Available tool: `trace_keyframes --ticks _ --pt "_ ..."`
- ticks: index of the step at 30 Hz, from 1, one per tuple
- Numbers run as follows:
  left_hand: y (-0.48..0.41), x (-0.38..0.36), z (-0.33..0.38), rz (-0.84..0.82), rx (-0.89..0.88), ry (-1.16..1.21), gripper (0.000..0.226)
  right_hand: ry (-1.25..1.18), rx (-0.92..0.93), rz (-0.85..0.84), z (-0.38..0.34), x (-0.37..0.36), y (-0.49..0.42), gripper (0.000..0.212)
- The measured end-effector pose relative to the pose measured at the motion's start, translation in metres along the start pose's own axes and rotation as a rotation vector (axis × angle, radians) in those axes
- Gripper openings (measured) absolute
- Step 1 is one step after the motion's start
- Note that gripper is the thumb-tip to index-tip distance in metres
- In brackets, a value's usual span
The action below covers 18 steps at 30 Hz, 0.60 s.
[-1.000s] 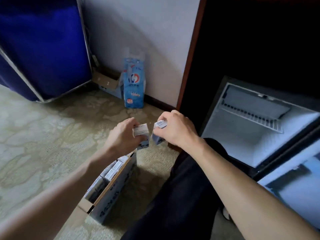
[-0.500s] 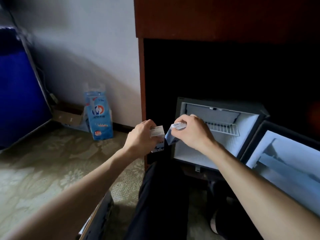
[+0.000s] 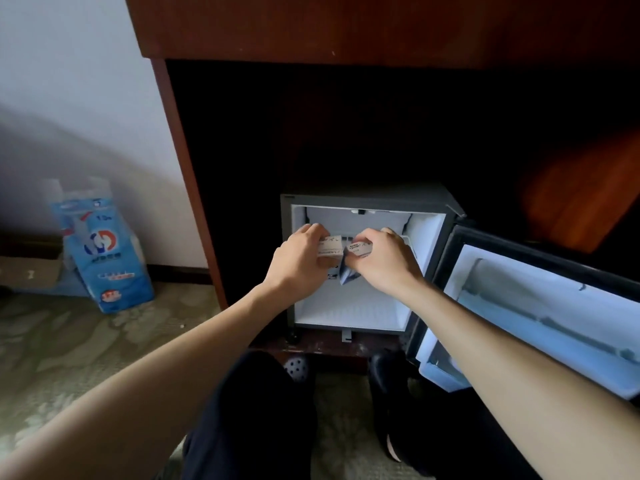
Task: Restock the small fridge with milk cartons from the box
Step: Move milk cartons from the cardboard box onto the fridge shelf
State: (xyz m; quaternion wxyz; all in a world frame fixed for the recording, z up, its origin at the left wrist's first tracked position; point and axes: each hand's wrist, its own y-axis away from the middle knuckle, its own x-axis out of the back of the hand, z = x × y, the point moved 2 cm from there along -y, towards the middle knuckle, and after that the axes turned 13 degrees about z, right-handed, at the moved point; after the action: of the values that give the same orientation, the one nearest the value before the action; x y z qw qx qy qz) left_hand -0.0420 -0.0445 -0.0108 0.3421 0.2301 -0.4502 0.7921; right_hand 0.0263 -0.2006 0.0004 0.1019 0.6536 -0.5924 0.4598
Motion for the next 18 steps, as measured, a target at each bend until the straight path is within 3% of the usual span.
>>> trace_keyframes --ticks 8,18 --pt "-0.036 -0.068 -0.025 0.025 0.059 0.033 0.033 0.035 -0.067 0.067 0.046 -0.050 -0.039 0.042" --pt "-0.062 -0.132 -0.077 0.066 0.086 0.107 0.038 0.045 -0.066 0.230 0.090 -0.109 -0.068 0.028"
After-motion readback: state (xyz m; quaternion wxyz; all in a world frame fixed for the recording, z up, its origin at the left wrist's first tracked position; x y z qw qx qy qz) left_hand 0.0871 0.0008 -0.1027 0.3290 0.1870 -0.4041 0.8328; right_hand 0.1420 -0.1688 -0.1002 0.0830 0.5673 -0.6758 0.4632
